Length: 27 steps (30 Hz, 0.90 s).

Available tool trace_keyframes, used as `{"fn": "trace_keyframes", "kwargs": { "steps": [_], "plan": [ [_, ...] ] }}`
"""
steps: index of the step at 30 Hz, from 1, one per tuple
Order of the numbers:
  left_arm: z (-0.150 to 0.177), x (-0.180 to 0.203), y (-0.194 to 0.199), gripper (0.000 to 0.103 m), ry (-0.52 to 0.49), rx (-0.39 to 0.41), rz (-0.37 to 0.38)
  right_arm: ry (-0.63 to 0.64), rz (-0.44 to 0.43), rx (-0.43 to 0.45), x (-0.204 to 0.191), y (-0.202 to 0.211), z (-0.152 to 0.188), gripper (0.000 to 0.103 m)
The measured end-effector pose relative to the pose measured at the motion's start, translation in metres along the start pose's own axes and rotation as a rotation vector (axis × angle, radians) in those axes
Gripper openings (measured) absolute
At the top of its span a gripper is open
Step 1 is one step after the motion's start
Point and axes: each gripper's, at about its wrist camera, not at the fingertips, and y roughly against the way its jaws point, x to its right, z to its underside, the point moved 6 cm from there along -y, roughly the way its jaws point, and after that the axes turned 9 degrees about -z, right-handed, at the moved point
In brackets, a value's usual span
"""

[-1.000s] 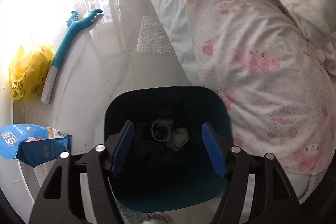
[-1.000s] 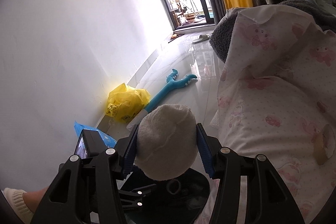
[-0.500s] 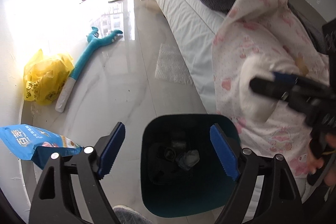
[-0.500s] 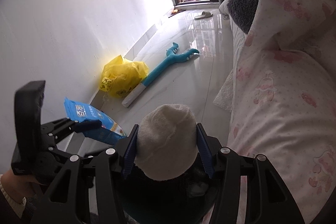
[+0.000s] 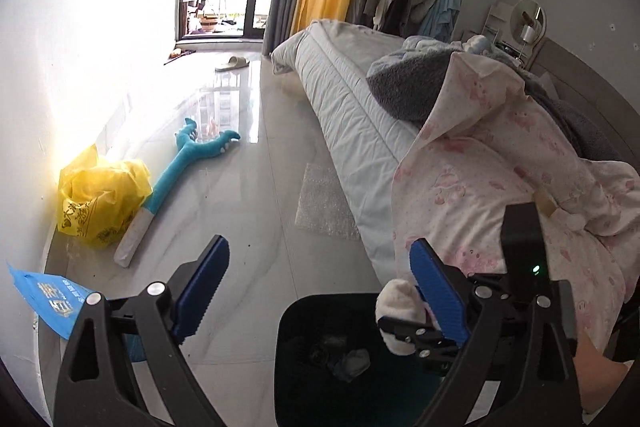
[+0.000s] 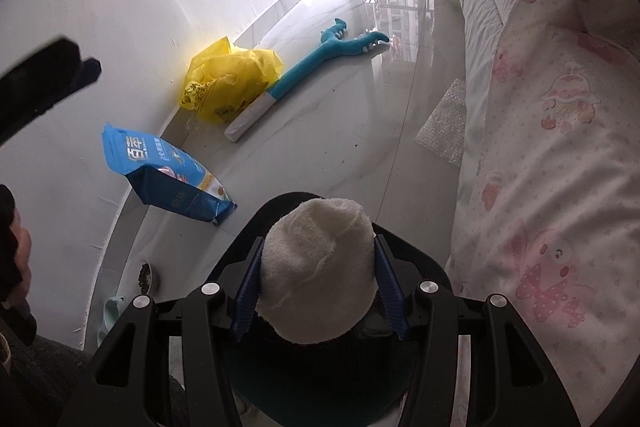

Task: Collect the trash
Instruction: 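Carry both items over the teal bin and open both grippers, then move both tools back to the second cardboard tube and bubble wrap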

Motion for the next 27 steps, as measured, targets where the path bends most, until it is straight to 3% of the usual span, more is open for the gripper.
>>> {"fn": "trace_keyframes", "kwargs": {
  "steps": [12, 19, 23, 27],
  "plan": [
    [-0.031, 0.021, 0.037, 0.094, -0.027, 0.174, 0.033, 0.031, 0.023, -0.172, -0.006, -0.03, 0.03, 0.054],
    [-0.044, 0.029, 0.046, 0.094, -0.001, 0.223, 0.053, 0.021, 0.03, -0.27, -0.003, -0.038, 0.049, 0.073],
    [-0.049, 0.032, 0.049, 0.095, -0.006, 0.253, 0.043, 0.042, 0.023, -0.286, -0.009, -0.033, 0.055, 0.074],
    [-0.056, 0.041, 0.054, 0.095, -0.018, 0.284, 0.038, 0.047, -0.006, -0.244, -0.014, -0.019, 0.052, 0.077]
  ]
}}
